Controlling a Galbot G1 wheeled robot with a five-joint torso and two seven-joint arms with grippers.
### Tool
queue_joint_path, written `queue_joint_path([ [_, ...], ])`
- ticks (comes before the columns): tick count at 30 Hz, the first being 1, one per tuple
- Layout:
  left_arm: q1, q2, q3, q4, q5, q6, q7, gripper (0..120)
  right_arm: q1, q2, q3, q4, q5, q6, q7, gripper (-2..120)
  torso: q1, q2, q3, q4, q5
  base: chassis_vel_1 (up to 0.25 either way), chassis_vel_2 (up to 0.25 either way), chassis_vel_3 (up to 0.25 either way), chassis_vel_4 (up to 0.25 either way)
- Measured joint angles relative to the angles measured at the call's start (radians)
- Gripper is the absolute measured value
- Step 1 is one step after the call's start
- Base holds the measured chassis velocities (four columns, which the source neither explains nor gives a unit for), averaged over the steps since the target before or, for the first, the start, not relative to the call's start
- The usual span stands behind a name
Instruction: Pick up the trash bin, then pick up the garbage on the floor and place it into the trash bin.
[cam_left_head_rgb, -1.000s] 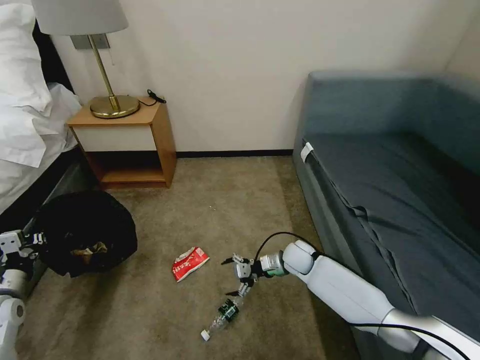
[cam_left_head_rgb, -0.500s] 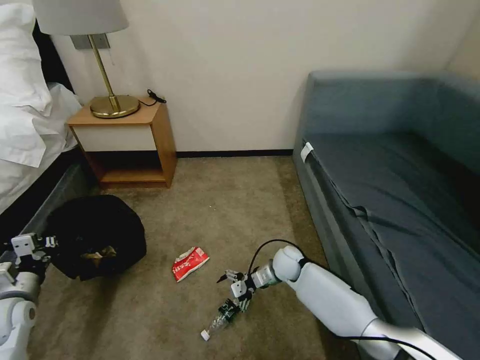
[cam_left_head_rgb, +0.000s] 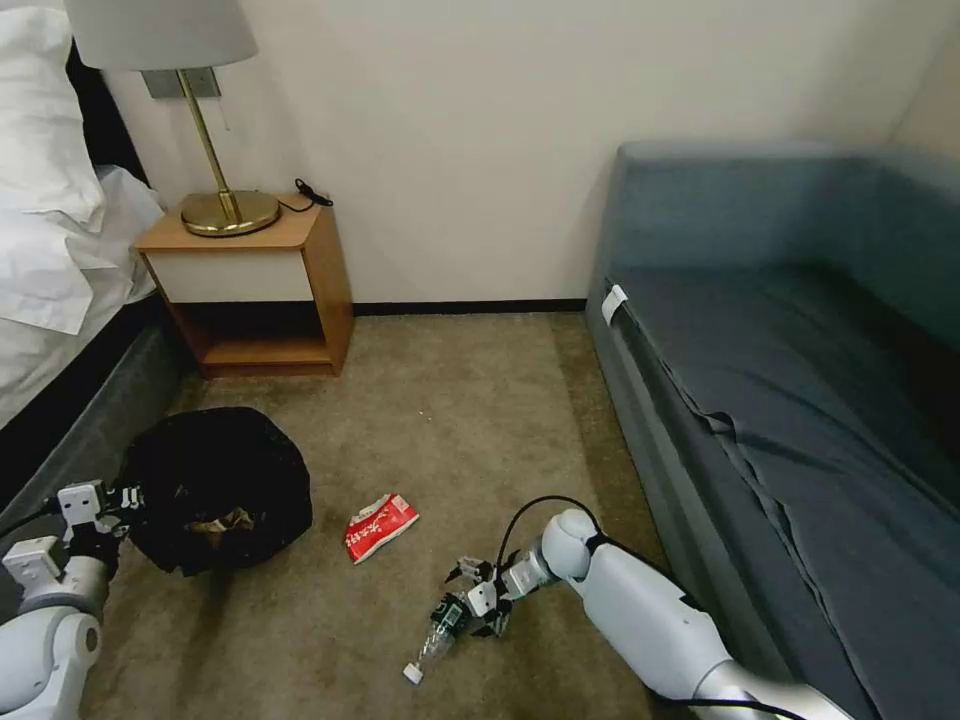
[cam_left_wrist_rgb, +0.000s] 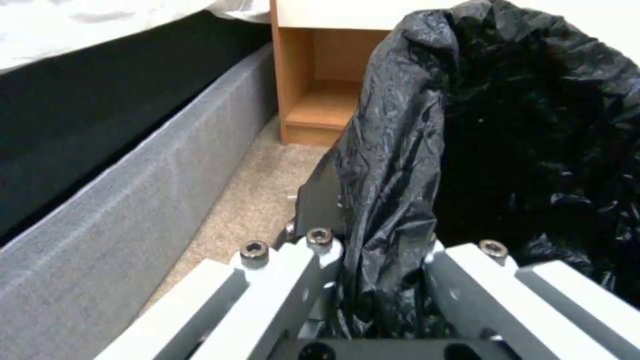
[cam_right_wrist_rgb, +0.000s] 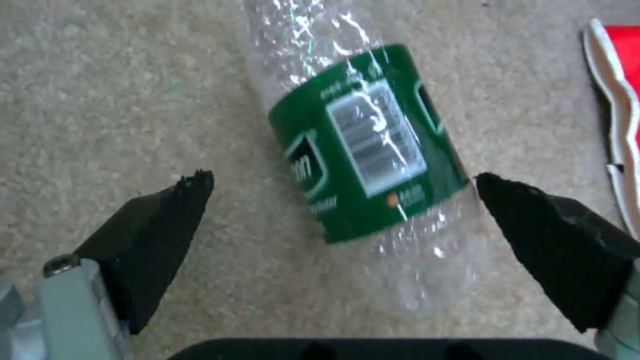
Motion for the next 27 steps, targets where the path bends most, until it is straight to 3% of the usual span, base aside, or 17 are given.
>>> queue_joint_path([
  [10, -0.002, 0.006, -0.002, 0.002, -0.003, -0.001, 0.0, 4, -0.014, 0.015, -0.008, 0.023, 0.009, 0.003, 0.017, 100, 0.0, 0.0, 0.0, 0.0001, 0.0, 0.0, 0.0, 0.0, 0.0],
  [13, -0.004, 0.005, -0.001, -0.001, -0.003, -0.001, 0.0, 4, -0.015, 0.021, -0.008, 0.018, 0.009, 0.005, 0.021, 94, 0.0, 0.0, 0.0, 0.0002, -0.0001, 0.0, 0.0, 0.0, 0.0],
  [15, -0.004, 0.005, -0.003, -0.004, -0.003, 0.0, 0.001, 4, -0.015, 0.026, -0.009, 0.01, 0.009, 0.01, 0.023, 82, 0.0, 0.0, 0.0, 0.0001, -0.0001, 0.0, 0.0, 0.0, 0.0],
  [24, 0.004, 0.007, -0.016, -0.004, -0.008, 0.0, 0.001, 4, -0.022, 0.036, -0.012, 0.0, 0.004, 0.016, 0.025, 55, 0.0, 0.0, 0.0, 0.0002, -0.0001, 0.0, 0.0, 0.0, 0.0],
  [27, 0.008, 0.007, -0.022, -0.005, -0.01, 0.0, 0.001, 4, -0.023, 0.041, -0.012, -0.004, 0.004, 0.017, 0.024, 40, 0.0, 0.0, 0.0, 0.0001, 0.0, 0.0, 0.0, 0.0, 0.0],
])
